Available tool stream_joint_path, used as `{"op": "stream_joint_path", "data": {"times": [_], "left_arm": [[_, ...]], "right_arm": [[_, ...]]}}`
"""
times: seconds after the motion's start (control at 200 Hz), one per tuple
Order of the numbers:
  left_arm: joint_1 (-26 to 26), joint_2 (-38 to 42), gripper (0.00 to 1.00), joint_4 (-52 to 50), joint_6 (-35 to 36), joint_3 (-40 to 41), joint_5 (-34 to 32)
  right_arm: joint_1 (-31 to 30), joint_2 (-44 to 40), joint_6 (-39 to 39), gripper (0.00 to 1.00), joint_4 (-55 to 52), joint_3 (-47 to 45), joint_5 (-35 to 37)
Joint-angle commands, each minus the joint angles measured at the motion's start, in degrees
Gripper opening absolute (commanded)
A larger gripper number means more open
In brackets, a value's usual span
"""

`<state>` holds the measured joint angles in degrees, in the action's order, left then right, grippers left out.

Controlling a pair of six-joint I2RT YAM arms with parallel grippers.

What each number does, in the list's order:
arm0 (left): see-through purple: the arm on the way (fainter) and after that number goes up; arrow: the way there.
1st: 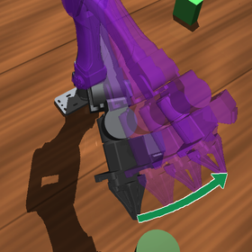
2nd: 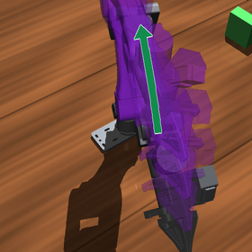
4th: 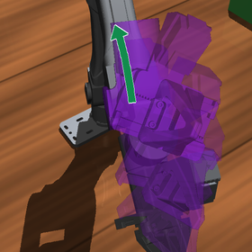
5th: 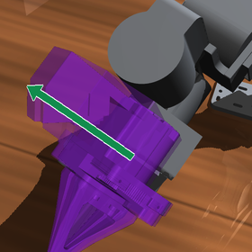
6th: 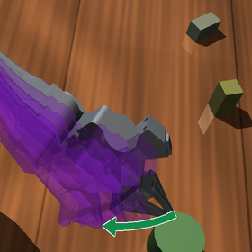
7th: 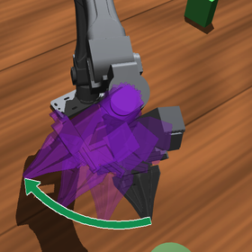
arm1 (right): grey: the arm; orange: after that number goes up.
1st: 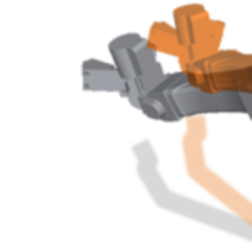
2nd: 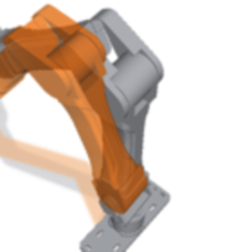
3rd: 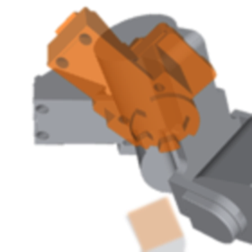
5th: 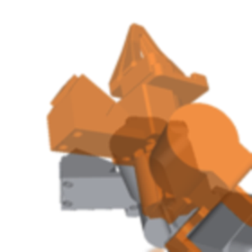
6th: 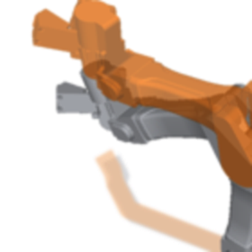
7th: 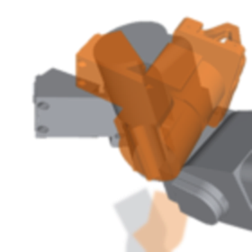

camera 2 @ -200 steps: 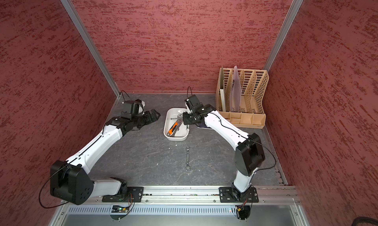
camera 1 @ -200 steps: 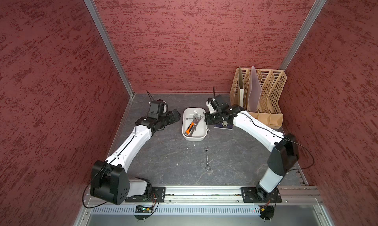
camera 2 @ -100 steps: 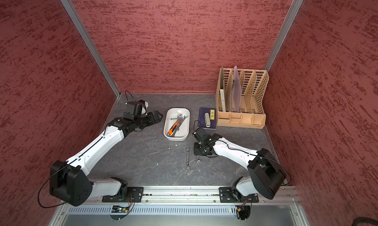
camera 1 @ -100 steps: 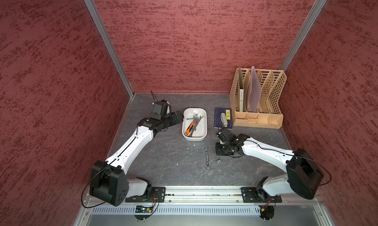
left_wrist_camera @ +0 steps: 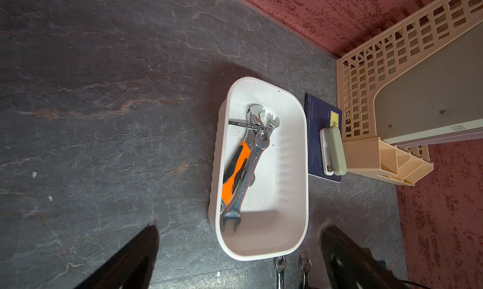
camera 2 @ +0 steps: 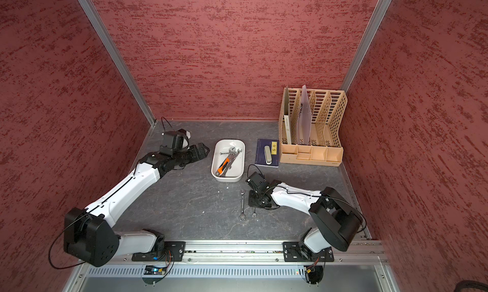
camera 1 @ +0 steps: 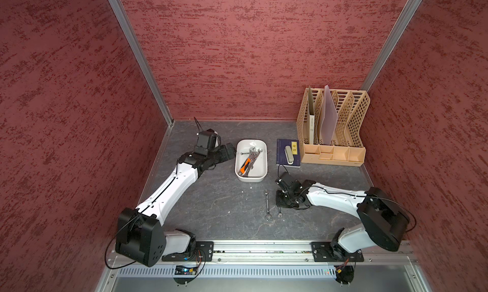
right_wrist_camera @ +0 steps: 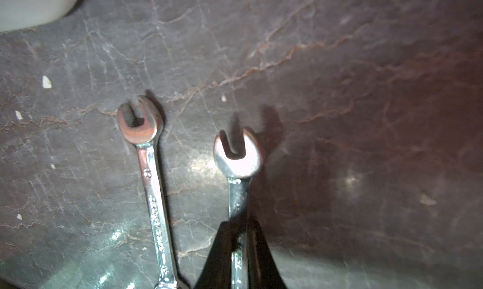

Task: Take out the wrench from the storage box
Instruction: Place the wrench at the center of the board.

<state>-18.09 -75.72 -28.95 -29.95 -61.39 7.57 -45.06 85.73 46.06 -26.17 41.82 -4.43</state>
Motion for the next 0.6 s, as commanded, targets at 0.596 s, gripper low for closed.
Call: {"op": "stream_joint_path", "data": {"times": [0.596], "left_arm": [[0.2,0.0,1.00,0.3,0.6,0.5,0.3]], "right_arm": [[0.0,13.9,-8.3,0.42,-20.2,41.2,8.7]]}}
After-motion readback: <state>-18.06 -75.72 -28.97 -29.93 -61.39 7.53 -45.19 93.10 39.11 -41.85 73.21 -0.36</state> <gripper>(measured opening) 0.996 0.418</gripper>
